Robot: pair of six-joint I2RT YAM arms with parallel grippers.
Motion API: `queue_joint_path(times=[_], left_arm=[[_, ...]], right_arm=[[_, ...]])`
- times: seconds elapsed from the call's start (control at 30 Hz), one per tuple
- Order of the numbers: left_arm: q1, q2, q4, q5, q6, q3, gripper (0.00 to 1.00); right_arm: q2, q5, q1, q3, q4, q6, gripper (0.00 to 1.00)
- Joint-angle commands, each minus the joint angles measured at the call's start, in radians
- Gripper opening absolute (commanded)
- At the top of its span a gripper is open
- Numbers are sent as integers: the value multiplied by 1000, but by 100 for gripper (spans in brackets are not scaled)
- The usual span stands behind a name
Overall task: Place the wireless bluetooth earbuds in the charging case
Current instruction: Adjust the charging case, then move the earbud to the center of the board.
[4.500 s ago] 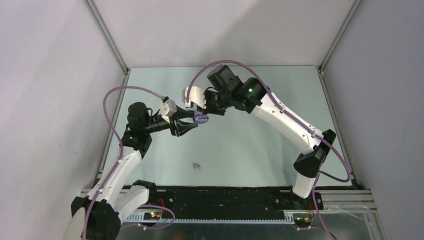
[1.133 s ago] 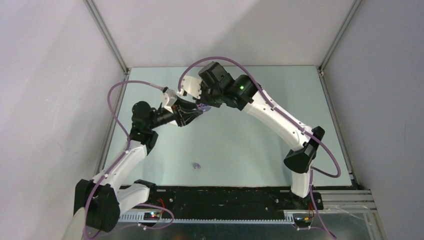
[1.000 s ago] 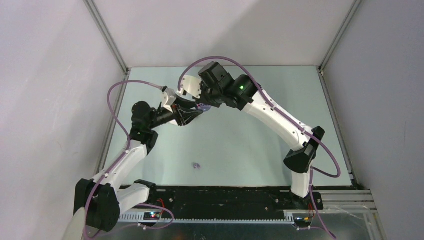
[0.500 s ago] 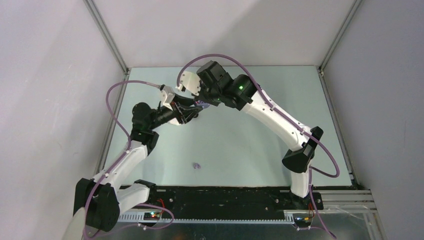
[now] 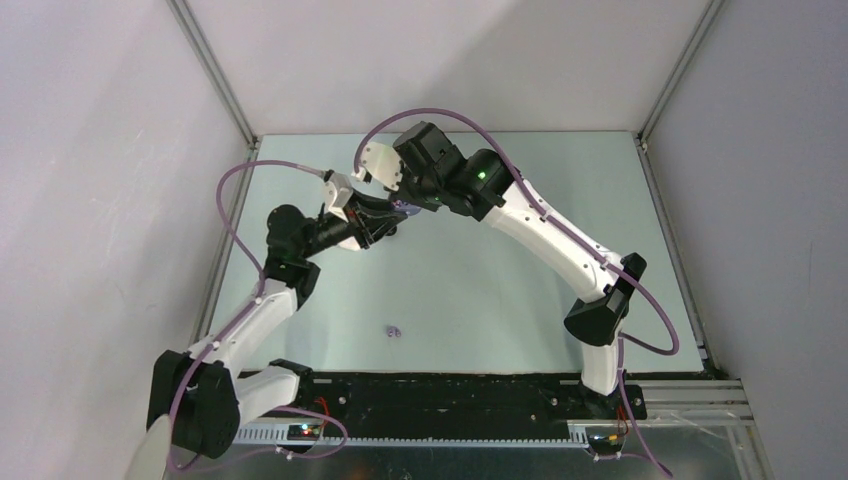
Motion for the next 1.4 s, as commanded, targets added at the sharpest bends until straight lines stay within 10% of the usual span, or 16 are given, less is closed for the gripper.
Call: queue_joint_path(times=[0.0,0.23,0.4,0.77,1.13,1.37], left_arm=[[-4,12,99,17,18,-9,7],[7,30,252,99,-32,-43,0],[33,44,286,131,-49,-40,0],[88,45,372,232,-158,-24,0],[171,-43,287,218,-336,27,0],[215,-159,13,200,-320,73,0]], right_arm=[[-12,-26,15,28,17,17,2],[-11,-39,-14,79,-33,23,13],[-55,-151,-28,82,-66,24,51],[-283,-427,-102,-7,-19,52,82],[-429,-799,-316,-520,273,218,70],[-325,-823,-239,-668,340,188,47]])
